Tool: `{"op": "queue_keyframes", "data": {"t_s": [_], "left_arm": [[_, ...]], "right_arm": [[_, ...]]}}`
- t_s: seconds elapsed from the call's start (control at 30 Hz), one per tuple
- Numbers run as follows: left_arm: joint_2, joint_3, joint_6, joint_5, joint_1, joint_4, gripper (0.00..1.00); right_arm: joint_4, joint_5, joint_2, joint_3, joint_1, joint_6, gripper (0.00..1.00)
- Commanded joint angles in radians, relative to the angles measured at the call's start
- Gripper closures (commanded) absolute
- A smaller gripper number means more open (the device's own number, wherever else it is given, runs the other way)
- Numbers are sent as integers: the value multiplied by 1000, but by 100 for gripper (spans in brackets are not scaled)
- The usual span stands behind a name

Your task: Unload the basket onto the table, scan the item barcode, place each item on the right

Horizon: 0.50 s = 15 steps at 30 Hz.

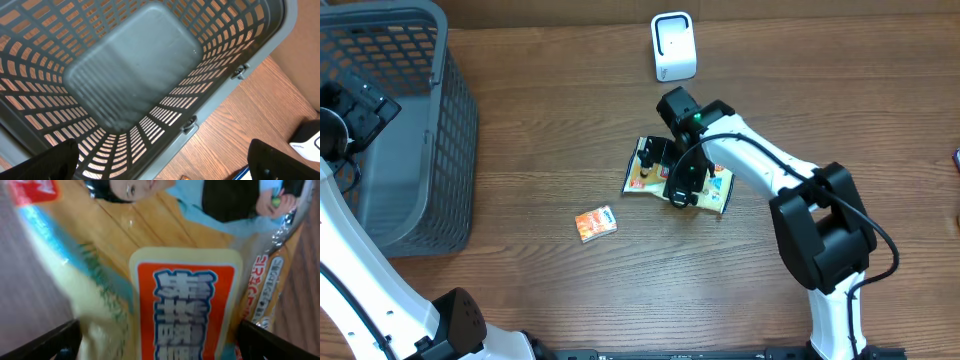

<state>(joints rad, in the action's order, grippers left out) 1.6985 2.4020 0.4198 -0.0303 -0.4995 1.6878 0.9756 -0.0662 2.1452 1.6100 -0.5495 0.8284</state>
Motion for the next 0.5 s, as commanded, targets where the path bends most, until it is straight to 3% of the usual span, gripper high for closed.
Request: {"op": "queue_keyframes", "data": {"t_s": [0.0, 0.1, 0.33, 0.4, 0.47], "left_arm": [[1, 3, 10, 5, -4, 2, 0], [1, 3, 10, 5, -4, 2, 0], [1, 3, 10, 5, -4, 2, 0], [1, 3, 10, 5, -4, 2, 0], [1, 3, 10, 5, -4, 2, 0]], "right_arm": [[-45, 15, 23, -45, 9, 40, 0], [-59, 20, 25, -60, 10, 39, 0], [-73, -3, 25, -79, 11, 32, 18], [-78, -23, 25, -92, 11, 26, 29], [-93, -37, 25, -108, 11, -16, 52]]}}
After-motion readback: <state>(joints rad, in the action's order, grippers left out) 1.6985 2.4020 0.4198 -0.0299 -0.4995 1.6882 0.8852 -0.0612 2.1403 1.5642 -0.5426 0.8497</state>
